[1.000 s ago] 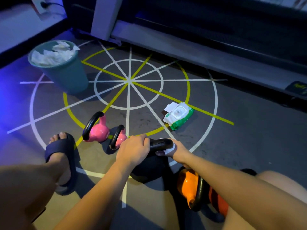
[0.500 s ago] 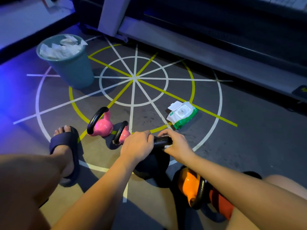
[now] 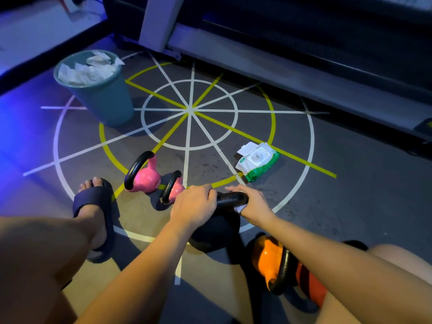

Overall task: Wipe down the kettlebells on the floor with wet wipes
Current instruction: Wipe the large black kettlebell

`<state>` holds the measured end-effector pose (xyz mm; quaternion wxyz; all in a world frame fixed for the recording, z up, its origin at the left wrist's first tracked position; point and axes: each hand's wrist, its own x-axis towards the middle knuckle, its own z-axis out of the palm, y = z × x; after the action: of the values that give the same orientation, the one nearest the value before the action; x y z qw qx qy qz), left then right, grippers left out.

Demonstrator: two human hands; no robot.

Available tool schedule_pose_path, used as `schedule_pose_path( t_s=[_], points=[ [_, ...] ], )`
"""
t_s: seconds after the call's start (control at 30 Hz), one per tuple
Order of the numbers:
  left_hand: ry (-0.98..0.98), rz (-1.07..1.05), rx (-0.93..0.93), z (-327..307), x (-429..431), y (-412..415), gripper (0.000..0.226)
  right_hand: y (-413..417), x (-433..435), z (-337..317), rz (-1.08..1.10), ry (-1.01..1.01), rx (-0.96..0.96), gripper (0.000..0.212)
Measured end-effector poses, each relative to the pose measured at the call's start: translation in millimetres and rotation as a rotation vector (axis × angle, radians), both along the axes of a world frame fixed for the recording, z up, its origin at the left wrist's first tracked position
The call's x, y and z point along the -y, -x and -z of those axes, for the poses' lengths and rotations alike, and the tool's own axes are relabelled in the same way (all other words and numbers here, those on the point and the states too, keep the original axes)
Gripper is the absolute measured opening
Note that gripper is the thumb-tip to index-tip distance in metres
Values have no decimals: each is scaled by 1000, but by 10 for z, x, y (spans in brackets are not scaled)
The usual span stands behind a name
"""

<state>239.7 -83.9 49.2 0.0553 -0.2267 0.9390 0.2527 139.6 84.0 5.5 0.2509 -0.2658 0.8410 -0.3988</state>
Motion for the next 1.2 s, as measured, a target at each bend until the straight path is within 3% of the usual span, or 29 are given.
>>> schedule_pose_path(
  t_s=[0.17, 0.27, 0.33, 0.4, 0.5, 0.7, 0.8, 0.87, 0.97, 1.07, 1.2],
  points=[
    [16, -14, 12, 21, 0, 3, 33, -88, 139, -249, -89, -171, -254, 30],
    [2, -36, 18, 15, -4, 7, 35, -237, 292, -386, -174, -283, -390, 45],
    [-14, -45, 19, -10, -8, -4, 35, -265, 309, -462, -185, -334, -344, 62],
    [-32, -51, 24, -25, -6, -4, 34, -207, 239, -540, -221, -296, -123, 80],
    [-62, -72, 25, -86, -17, -15, 31, -143, 26, -711, -320, -277, 103, 86],
    [-199, -112, 10, -118, 24, -47, 24, -76, -75, -868, -421, -474, -135, 84],
    [-327, -166, -92, -175, 44, -99, 15, -76, -62, -792, -371, -466, -120, 95],
    [-285, -158, -145, -186, 46, -140, 19, -82, -10, -751, -352, -467, -154, 96],
    [-36, -52, -129, -188, -51, -207, 27, -87, 69, -685, -325, -443, -170, 84],
    [153, -82, -152, -129, -70, -251, 36, -100, 107, -546, -241, -359, -174, 57],
    [-19, -177, -92, 99, 98, -225, 43, -86, 106, -387, -158, -304, -147, 41]
  ],
)
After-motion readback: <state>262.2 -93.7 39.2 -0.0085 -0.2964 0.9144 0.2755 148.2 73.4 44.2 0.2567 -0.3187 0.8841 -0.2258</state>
